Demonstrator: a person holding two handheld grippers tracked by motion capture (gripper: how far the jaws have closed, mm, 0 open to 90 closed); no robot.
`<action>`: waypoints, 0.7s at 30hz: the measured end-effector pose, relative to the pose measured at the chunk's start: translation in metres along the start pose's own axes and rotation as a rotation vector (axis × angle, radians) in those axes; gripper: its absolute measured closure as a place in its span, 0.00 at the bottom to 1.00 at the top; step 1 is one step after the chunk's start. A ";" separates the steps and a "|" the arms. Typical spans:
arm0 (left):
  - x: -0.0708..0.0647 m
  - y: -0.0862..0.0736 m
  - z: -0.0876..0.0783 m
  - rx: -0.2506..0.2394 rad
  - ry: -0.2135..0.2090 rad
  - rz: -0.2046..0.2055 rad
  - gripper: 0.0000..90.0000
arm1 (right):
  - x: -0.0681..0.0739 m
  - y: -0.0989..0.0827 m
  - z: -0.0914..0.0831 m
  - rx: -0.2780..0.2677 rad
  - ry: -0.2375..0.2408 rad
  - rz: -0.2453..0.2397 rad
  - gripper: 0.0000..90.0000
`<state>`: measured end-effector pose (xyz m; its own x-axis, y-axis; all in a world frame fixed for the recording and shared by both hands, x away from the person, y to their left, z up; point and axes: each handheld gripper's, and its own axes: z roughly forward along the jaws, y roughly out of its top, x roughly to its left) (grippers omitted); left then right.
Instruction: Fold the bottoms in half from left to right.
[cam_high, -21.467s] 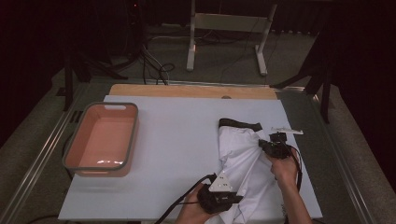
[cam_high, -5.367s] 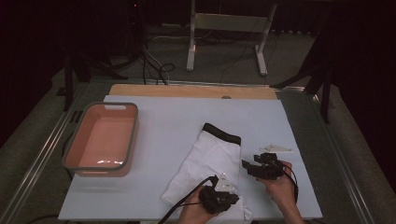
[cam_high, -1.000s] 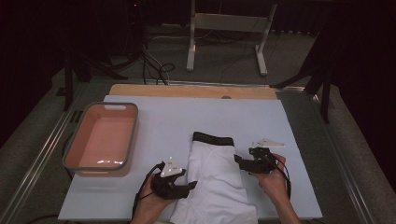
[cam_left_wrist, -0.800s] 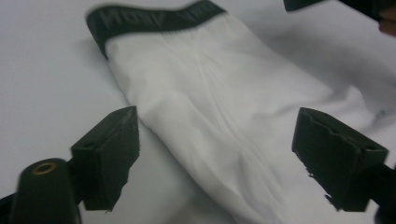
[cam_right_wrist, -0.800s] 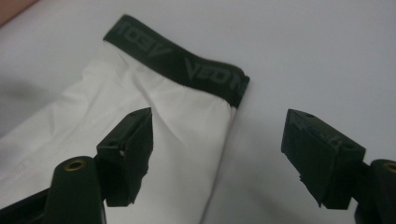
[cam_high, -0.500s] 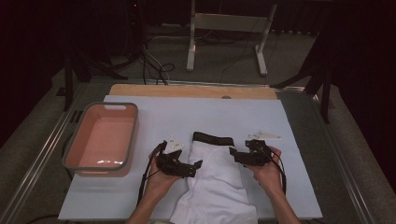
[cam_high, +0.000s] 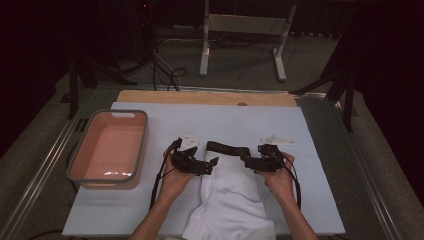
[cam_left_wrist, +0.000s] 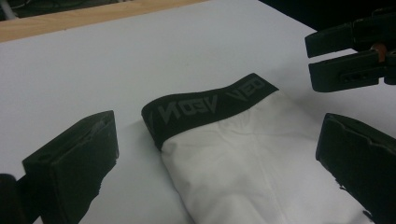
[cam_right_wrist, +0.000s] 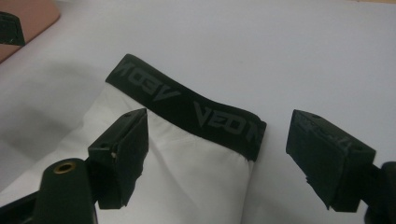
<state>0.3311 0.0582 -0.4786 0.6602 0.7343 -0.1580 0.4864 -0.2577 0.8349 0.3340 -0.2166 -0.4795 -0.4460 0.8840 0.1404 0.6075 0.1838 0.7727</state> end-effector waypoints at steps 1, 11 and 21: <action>0.000 0.001 0.001 -0.001 0.001 0.001 0.00 | 0.000 0.000 0.001 -0.001 -0.002 -0.001 0.23; 0.002 -0.001 0.012 0.017 -0.002 0.022 0.00 | -0.005 -0.001 0.009 0.030 -0.024 0.015 0.26; 0.010 -0.002 0.023 0.047 0.001 0.014 0.00 | -0.010 -0.002 0.012 0.041 -0.040 0.012 0.27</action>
<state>0.3501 0.0519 -0.4943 0.6666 0.7310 -0.1456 0.5032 -0.2972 0.8115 0.3450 -0.2204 -0.4896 -0.4123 0.9026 0.1239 0.6395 0.1899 0.7450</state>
